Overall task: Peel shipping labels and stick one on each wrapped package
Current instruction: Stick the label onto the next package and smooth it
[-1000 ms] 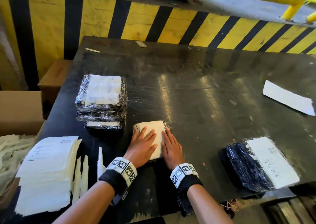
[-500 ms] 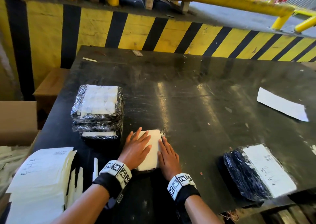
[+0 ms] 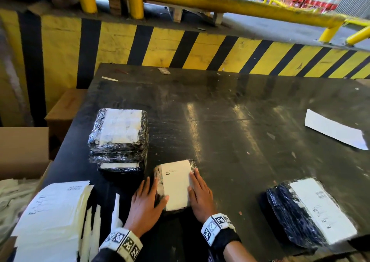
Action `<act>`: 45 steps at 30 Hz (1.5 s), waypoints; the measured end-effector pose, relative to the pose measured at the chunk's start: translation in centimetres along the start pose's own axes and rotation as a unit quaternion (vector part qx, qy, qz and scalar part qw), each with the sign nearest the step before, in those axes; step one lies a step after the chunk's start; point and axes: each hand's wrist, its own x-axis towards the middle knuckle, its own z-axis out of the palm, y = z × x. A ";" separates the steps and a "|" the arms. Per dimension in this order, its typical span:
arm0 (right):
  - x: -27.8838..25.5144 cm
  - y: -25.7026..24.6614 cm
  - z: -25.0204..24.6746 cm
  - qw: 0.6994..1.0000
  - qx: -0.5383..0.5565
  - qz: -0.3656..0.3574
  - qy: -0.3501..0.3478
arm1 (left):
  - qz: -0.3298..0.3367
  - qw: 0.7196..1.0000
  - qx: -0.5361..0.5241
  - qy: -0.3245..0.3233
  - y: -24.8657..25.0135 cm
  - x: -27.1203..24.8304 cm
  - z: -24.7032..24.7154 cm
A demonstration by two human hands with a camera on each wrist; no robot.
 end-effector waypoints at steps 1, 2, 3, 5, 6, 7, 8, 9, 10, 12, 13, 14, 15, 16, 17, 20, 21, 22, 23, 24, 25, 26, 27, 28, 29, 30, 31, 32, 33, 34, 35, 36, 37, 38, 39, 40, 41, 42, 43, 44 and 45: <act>-0.2 -0.1 -0.2 1.000 0.022 0.012 0.007 | -0.008 1.000 -0.020 -0.010 0.1 -0.7 0.4; -0.4 -0.1 -0.3 0.999 0.032 0.027 0.009 | -0.009 0.999 -0.032 -0.017 0.1 -1.1 0.8; -0.7 -0.1 -0.5 0.999 0.024 0.041 0.005 | -0.008 0.999 -0.038 -0.019 0.2 -1.4 1.0; -1.3 0.0 -0.6 0.999 -0.011 0.051 -0.010 | -0.005 0.999 -0.030 -0.022 0.3 -1.5 1.3; -1.7 0.1 -0.6 0.998 -0.016 0.051 -0.018 | -0.002 1.000 -0.020 -0.021 0.3 -1.6 1.5; -1.9 0.2 -0.7 0.998 -0.013 0.050 -0.023 | 0.003 1.000 -0.014 -0.010 0.4 -1.6 1.4; -2.0 0.4 -0.7 0.998 -0.005 0.049 -0.028 | 0.010 1.000 -0.012 0.003 0.4 -1.7 1.4; -2.1 0.4 -0.7 0.998 0.005 0.049 -0.035 | 0.014 1.000 -0.016 0.015 0.4 -1.8 1.3; -2.2 0.4 -0.7 0.998 0.020 0.052 -0.040 | 0.018 0.999 -0.021 0.021 0.3 -1.9 1.3; -2.5 -0.1 -0.8 0.994 0.073 0.070 -0.044 | 0.022 0.999 -0.033 0.023 0.2 -2.2 1.0; -2.8 -0.5 -1.0 0.989 0.113 0.084 -0.039 | 0.025 0.999 -0.042 0.024 0.2 -2.3 0.7; -3.0 -0.7 -1.2 0.983 0.151 0.100 -0.031 | 0.030 0.998 -0.052 0.030 0.2 -2.4 0.6; -3.3 -0.9 -1.6 0.976 0.183 0.115 -0.023 | 0.035 0.997 -0.063 0.035 0.3 -2.5 0.3; -3.5 -1.0 -1.9 0.970 0.207 0.124 -0.017 | 0.033 0.996 -0.072 0.039 0.4 -2.7 0.3; -3.6 -0.9 -2.3 0.966 0.224 0.128 -0.013 | 0.030 0.995 -0.082 0.041 0.6 -2.9 0.2; -4.3 -0.7 -3.0 0.962 0.241 0.124 -0.014 | 0.012 0.995 -0.094 0.037 1.2 -3.8 0.3; -4.6 -0.5 -3.2 0.961 0.246 0.125 -0.012 | 0.007 0.995 -0.098 0.034 1.8 -4.3 0.2; -4.9 -0.4 -3.3 0.958 0.255 0.129 -0.011 | 0.002 0.994 -0.101 0.031 2.3 -4.9 0.1; -5.2 -0.3 -3.5 0.955 0.265 0.130 -0.011 | -0.005 0.994 -0.106 0.027 3.0 -5.4 0.1; -5.5 0.0 -4.0 0.954 0.272 0.128 -0.015 | -0.016 0.993 -0.114 0.028 3.9 -6.0 0.3; -5.8 0.2 -4.5 0.952 0.279 0.125 -0.019 | -0.027 0.991 -0.129 0.035 4.6 -6.4 0.5; -6.2 0.6 -5.3 0.951 0.286 0.119 -0.024 | -0.035 0.987 -0.147 0.050 5.5 -6.8 1.0; -6.6 0.8 -6.2 0.950 0.291 0.112 -0.023 | -0.034 0.984 -0.162 0.066 6.3 -7.1 1.5; -6.9 1.2 -7.2 0.949 0.296 0.104 -0.018 | -0.031 0.981 -0.178 0.077 6.9 -7.2 2.2; -7.4 1.9 -8.6 0.949 0.301 0.092 -0.009 | -0.023 0.975 -0.201 0.087 7.8 -7.3 3.1; -7.7 2.5 -9.9 0.948 0.308 0.081 0.004 | -0.013 0.968 -0.235 0.092 8.6 -7.3 3.9; -8.2 3.6 -11.6 0.946 0.317 0.066 0.016 | -0.005 0.957 -0.271 0.101 10.0 -7.5 4.9; -8.5 4.5 -13.0 0.944 0.324 0.052 0.030 | 0.000 0.945 -0.308 0.113 11.1 -7.7 5.6; -8.8 5.4 -14.5 0.941 0.333 0.036 0.038 | 0.005 0.930 -0.346 0.123 12.5 -7.7 6.3; -9.3 6.8 -16.2 0.940 0.338 0.024 0.043 | 0.002 0.914 -0.385 0.131 14.2 -7.8 7.3; -9.7 7.8 -17.7 0.938 0.342 0.017 0.048 | 0.001 0.902 -0.409 0.135 15.5 -7.8 8.1; -10.3 9.1 -19.4 0.936 0.347 0.007 0.056 | -0.005 0.904 -0.406 0.136 16.9 -7.6 9.4; -10.6 10.0 -20.8 0.932 0.356 0.001 0.065 | -0.012 0.921 -0.370 0.124 17.8 -7.4 10.4; -11.0 11.1 -22.2 0.925 0.373 0.000 0.069 | -0.020 0.950 -0.295 0.104 18.7 -7.2 11.5; -11.8 12.2 -23.7 0.919 0.388 0.003 0.070 | -0.023 0.973 -0.214 0.078 19.9 -7.1 12.8; -12.3 13.2 -25.0 0.914 0.399 0.004 0.072 | -0.028 0.986 -0.154 0.055 20.6 -6.8 13.9; -13.0 14.3 -26.6 0.912 0.403 0.003 0.077 | -0.042 0.992 -0.117 0.024 21.8 -6.6 15.0; -13.4 15.3 -27.7 0.911 0.404 0.003 0.082 | -0.057 0.994 -0.089 0.002 22.8 -6.4 15.8; -13.9 16.3 -28.9 0.911 0.403 0.004 0.086 | -0.065 0.996 -0.063 -0.013 23.7 -6.3 16.5; -14.3 17.4 -29.9 0.912 0.400 0.007 0.089 | -0.067 0.997 -0.034 -0.022 24.7 -6.2 17.2; -14.7 18.3 -30.6 0.913 0.398 0.009 0.090 | -0.070 0.997 -0.007 -0.023 25.5 -6.2 17.6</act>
